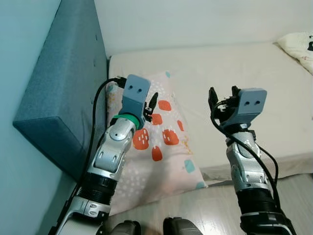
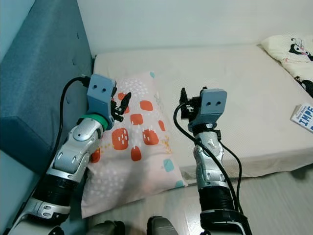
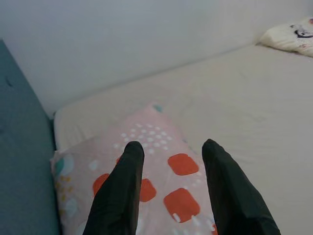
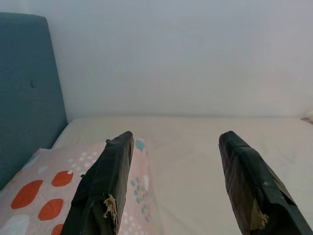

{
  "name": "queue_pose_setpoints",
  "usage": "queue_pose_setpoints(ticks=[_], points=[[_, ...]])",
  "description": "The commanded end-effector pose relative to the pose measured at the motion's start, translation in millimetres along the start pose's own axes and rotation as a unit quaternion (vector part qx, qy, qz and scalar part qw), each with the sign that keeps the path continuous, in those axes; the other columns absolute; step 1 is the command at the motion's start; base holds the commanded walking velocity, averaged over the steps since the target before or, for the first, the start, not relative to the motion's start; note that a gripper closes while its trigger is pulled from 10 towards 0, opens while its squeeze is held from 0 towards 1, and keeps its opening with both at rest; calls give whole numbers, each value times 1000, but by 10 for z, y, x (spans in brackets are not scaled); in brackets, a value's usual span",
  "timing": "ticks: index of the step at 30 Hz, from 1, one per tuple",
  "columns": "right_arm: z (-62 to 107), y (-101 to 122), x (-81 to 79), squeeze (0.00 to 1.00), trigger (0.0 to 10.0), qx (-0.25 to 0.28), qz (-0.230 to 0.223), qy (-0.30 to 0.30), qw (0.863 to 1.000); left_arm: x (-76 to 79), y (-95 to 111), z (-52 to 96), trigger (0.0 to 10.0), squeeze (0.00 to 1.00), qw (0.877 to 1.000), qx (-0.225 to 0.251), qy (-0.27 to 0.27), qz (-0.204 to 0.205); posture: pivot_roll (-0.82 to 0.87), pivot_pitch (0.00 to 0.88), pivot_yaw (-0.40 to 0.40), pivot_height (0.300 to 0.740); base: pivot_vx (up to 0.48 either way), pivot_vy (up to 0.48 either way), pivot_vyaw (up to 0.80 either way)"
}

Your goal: Clean up the room

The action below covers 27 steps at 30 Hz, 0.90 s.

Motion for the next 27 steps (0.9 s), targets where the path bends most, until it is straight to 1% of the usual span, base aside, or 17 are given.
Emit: queue_pose_setpoints(ticks=[1,7,12,16,27], points=[[34,-39,9,0,10000,-5,-11,-3,1000,5,-42,-1,10000,0,1000,-8,-1,-4,-70,33,40,740,0,0,0],[34,-42,5,0,10000,-7,-12,-3,1000,21,-26,4,10000,0,1000,-1,-7,-11,-68,34,40,740,0,0,0],[38,-48,2,0,10000,-8,-12,-3,1000,-13,-55,-5,10000,0,1000,-10,3,-9,-69,33,41,740,0,-469,0],[40,-48,0,0,10000,-7,-16,-3,1000,-21,-84,-16,10000,0,1000,-23,7,-7,-68,34,42,740,0,0,0],[40,-70,-18,0,10000,-14,-16,-2,1000,-21,-76,-26,10000,0,1000,-23,10,-10,-69,36,43,740,0,0,0]])
Point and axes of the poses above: a point about 5 cm out from each wrist's last joint towards the gripper, its own z axis pointing back from the gripper into the wrist, its own y axis along the axis of the wrist's last joint, x = y × z, the point moved 4 cm from there along -z, pointing out of the wrist towards the gripper
